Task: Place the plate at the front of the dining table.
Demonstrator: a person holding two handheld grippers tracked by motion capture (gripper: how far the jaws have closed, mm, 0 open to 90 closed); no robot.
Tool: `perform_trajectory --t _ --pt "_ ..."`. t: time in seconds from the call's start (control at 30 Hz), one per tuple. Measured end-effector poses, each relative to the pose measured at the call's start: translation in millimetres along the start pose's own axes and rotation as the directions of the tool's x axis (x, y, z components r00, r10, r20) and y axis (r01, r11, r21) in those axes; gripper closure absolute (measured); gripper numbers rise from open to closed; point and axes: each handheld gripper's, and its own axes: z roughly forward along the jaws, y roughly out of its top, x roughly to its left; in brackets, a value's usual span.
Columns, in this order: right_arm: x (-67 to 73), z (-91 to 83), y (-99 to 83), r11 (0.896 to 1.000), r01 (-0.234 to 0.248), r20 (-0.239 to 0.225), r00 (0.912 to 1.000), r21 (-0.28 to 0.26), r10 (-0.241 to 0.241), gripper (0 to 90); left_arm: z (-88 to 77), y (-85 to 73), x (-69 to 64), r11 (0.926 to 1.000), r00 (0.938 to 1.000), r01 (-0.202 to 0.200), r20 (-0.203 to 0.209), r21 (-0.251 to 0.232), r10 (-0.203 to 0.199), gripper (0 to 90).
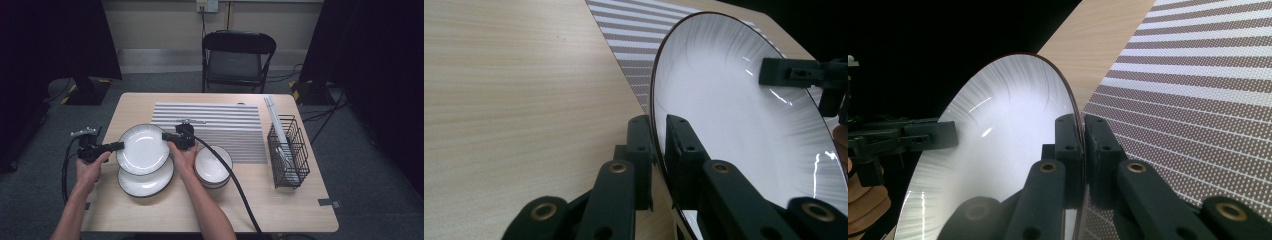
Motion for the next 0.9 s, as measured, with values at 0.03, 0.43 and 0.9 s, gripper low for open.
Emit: perform_trajectory --t 0.03,0.43,0.9 --pt "0.3 0.0 0.1 1.000 0.003 0.000 1.0000 -0.003 -0.003 85.8 -0.1 0.5 -0.1 1.0000 1.0000 0.004 0.000 -0.005 -0.004 82.2" --pt "8.8 -2.4 6.6 1.000 0.025 -0.020 0.9995 -0.018 -0.025 85.6 -9.1 7.5 -0.6 0.9994 1.0000 -0.001 -0.009 -0.035 0.000 84.8" --pt "16.3 -13.3 20.9 0.999 0.036 -0.018 0.9992 -0.035 -0.037 85.6 -17.7 20.7 -11.0 0.9970 0.9993 -0.033 -0.018 -0.070 0.032 84.7"
